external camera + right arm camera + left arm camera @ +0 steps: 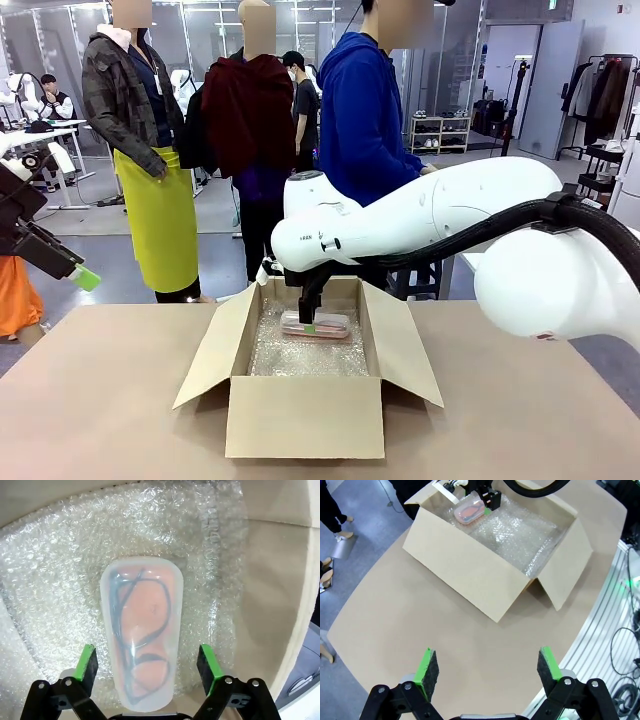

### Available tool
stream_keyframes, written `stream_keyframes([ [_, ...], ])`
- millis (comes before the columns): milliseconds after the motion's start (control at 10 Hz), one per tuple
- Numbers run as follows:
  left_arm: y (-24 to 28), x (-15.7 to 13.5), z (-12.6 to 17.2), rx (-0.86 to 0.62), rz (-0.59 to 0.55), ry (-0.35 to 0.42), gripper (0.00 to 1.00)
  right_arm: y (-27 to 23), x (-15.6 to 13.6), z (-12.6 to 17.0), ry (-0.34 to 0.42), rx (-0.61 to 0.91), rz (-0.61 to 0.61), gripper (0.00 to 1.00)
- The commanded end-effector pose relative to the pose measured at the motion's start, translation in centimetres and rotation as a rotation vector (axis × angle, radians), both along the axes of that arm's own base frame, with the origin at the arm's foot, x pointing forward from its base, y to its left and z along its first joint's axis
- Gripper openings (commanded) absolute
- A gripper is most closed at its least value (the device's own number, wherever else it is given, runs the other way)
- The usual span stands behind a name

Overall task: Pack the glasses set securely to prepare it for shipping.
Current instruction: Place the Glasses case inside the Package Box, then put the Glasses case from the right side of the table into the Package Box.

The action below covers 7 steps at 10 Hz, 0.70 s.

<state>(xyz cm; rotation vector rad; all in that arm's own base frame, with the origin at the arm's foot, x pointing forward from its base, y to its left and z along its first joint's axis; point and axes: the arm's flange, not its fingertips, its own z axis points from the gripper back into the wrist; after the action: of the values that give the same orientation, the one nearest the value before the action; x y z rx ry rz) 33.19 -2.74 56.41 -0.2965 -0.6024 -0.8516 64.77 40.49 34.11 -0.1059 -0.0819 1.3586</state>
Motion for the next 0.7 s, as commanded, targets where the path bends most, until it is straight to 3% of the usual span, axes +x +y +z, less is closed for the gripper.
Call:
stream_keyframes([
  [0, 0.19, -0.02, 0.21, -0.014, -0.019, -0.007, 1.0, 0.2, -0.11, 0.05, -0.002, 0.001, 0.002, 1.0],
  [600, 0.19, -0.02, 0.21, -0.014, -0.019, -0.007, 1.0, 0.2, -0.11, 0.05, -0.002, 0.001, 0.002, 1.0],
])
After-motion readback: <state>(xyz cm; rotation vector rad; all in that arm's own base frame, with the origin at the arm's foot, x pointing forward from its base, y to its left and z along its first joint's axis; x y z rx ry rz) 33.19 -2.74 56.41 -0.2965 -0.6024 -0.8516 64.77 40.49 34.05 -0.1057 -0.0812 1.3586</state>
